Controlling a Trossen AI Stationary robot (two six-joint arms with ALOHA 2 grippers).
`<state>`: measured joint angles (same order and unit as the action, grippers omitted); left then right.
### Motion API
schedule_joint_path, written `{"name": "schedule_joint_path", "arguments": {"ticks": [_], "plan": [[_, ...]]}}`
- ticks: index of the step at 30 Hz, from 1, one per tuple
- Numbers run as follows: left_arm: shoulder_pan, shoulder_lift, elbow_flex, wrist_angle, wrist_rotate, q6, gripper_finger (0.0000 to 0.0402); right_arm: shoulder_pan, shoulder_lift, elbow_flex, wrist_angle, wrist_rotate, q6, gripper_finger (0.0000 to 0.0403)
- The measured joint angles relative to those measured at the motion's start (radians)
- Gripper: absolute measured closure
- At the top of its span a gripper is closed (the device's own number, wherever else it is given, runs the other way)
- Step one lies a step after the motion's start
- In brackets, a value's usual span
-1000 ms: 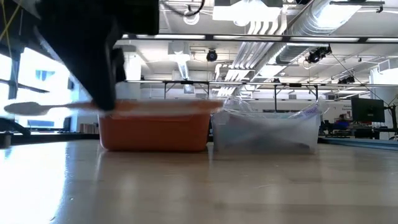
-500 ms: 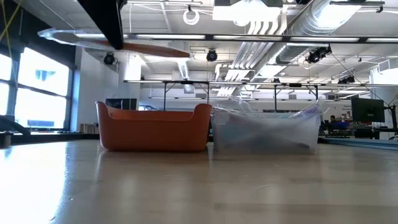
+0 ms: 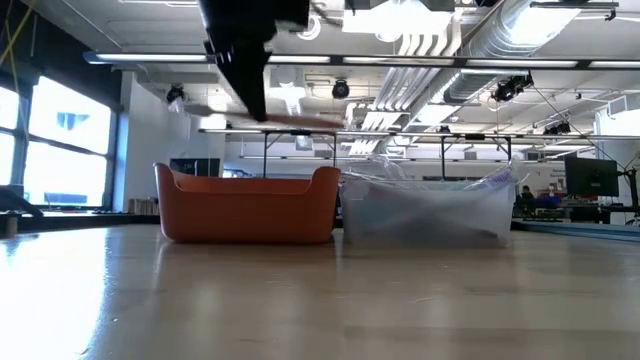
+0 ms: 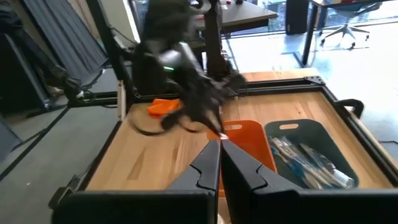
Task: Pick & Place Toothbrushes
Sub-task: Put the orange toothbrush into the orange bin, then return to Home Position
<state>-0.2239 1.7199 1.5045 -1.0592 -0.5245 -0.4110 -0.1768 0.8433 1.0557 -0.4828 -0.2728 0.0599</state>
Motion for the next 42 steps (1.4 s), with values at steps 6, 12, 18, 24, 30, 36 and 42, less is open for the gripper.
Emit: {"name": "schedule_joint_path", "arguments": {"ticks": [6,12,18,24,30,36,42], "plan": [[0.106,0.000,-0.151,0.128,0.133,0.015,0.0387,0.000,0.000,0.000,0.000,-0.026,0.000,0.0396],[0.156,0.000,-0.290,0.338,0.249,0.014,0.0387,0.000,0.000,0.000,0.000,-0.021,-0.001,0.0397],[0.160,0.000,-0.320,0.381,0.247,0.019,0.0387,0.000,0.000,0.000,0.000,-0.017,-0.002,0.0396],[0.159,0.000,-0.320,0.379,0.245,0.010,0.0357,0.000,0.000,0.000,0.000,-0.017,-0.004,0.0397],[0.159,0.000,-0.316,0.375,0.245,0.015,0.0270,0.000,0.000,0.000,0.000,-0.017,-0.004,0.0397],[0.159,0.000,-0.210,0.264,0.275,0.014,0.0227,0.000,0.000,0.000,0.000,-0.017,-0.004,0.0397],[0.158,0.000,-0.045,0.144,0.269,0.021,0.0228,0.000,0.000,0.000,0.000,-0.017,-0.003,0.0397]]}}
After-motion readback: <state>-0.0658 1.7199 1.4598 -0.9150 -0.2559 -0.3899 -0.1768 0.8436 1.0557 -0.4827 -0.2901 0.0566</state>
